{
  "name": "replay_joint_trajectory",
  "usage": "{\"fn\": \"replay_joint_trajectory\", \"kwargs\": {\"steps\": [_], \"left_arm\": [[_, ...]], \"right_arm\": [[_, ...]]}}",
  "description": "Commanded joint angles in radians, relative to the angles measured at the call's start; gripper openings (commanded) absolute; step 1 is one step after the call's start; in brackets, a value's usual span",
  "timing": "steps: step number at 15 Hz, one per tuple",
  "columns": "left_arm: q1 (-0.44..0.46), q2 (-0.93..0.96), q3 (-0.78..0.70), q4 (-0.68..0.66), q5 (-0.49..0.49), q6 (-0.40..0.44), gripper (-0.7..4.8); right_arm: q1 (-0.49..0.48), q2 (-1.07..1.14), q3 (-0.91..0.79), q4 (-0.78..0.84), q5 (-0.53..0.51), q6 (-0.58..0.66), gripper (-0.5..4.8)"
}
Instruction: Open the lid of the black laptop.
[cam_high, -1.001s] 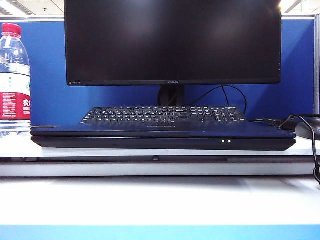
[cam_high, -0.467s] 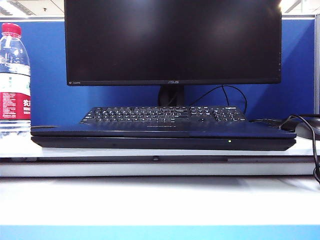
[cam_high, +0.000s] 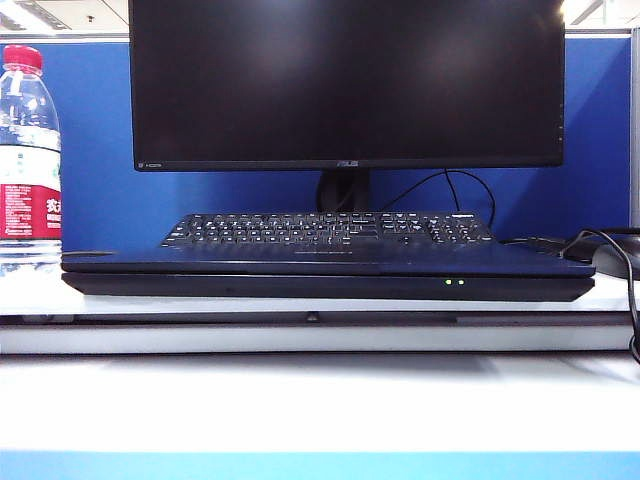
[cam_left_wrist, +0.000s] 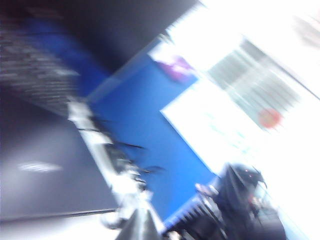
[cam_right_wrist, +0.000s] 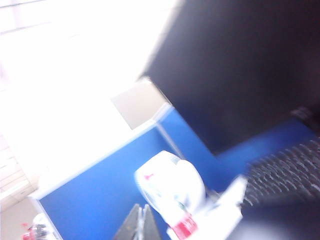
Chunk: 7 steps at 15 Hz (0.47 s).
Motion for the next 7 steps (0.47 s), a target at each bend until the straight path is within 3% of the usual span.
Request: {"fn": "replay_joint_trajectory", "kwargs": {"steps": [1, 5, 7], "left_arm": [[0.001, -0.002, 0.131, -0.095, 0.008, 0.116, 0.72], [0.002, 0.048, 0.328, -0.471, 0.007, 0.412, 0.72], [0.002, 0.104, 0.375, -0.637, 0.005, 0.531, 0.72]], "right_arm": [[0.0, 0.069, 0.219, -0.208, -0.035, -0.204, -0.01], [0.0, 0.343, 0.512, -0.431, -0.232, -0.44, -0.01], [0.005, 0.461, 0.595, -0.538, -0.244, -0.472, -0.01]]}}
